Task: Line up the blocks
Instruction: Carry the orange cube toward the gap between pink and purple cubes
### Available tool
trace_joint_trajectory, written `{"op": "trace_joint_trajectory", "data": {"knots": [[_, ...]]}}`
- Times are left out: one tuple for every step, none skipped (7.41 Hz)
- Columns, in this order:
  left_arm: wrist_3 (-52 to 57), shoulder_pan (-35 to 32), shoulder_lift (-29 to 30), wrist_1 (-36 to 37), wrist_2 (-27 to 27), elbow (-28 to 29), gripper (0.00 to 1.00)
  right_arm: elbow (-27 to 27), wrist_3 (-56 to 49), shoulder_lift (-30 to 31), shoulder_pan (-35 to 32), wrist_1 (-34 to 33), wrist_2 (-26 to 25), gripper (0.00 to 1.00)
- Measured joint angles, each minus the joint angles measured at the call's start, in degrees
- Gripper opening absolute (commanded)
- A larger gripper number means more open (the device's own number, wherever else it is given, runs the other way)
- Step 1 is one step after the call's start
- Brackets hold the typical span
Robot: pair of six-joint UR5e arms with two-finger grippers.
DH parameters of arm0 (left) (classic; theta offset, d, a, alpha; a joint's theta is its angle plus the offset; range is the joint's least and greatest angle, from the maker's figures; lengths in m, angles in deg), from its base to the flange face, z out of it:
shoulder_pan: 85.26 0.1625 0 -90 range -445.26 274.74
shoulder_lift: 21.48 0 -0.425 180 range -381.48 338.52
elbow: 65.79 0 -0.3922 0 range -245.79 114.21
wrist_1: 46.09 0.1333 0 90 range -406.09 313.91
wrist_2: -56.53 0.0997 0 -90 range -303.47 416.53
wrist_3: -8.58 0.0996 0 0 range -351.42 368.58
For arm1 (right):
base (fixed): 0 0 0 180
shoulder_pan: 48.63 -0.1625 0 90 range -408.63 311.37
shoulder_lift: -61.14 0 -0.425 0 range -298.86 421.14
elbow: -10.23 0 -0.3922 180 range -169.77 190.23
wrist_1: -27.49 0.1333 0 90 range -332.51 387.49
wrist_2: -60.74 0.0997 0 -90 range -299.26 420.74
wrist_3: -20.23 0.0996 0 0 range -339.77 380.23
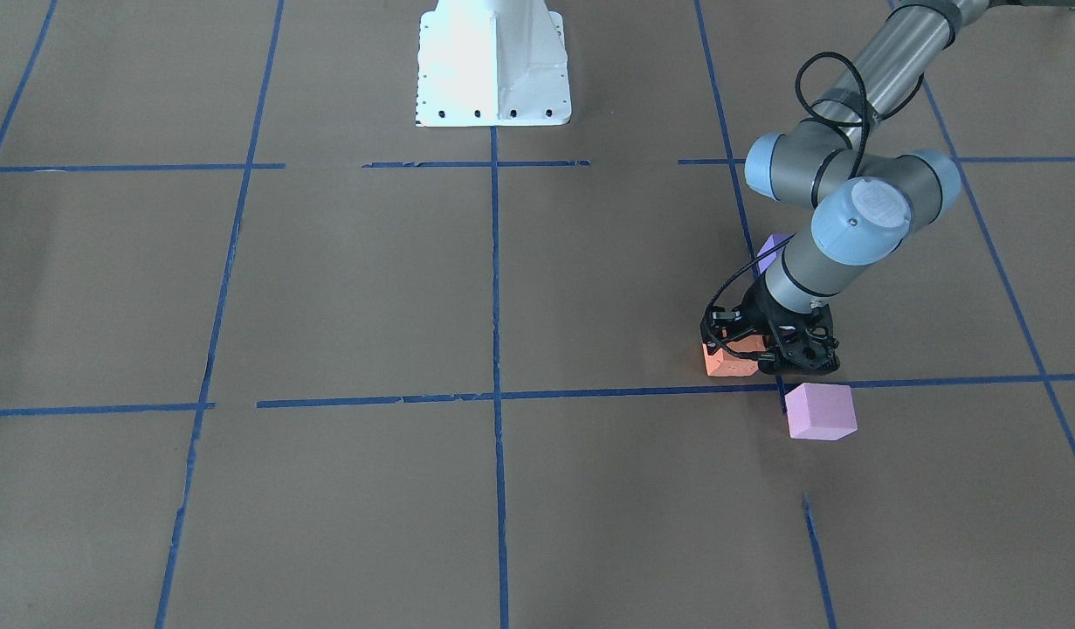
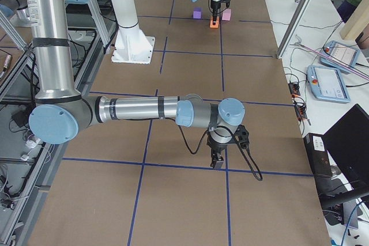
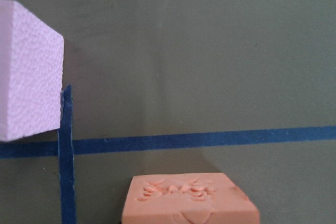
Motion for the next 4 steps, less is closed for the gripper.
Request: {"op": "trace_joint_trajectory", "data": {"knots": [[0.3,-1.2,-0.8,1.2,0.0,-2.3,0.47,0.0,0.0,0.0,0.0,0.0,0.0,1.0],[0.6,-2.0,-2.8,2.3,0.1,-5.6,0.48,0.0,0.0,0.0,0.0,0.0,0.0,1.0],[1.4,-2.5,-6.2,3.0,0.1,-9.4,0.48,0.0,0.0,0.0,0.0,0.0,0.0,1.0],[3.1,-3.0,-10.3,3.3,0.1,-12.9,0.48,0.0,0.0,0.0,0.0,0.0,0.0,1.0]]}}
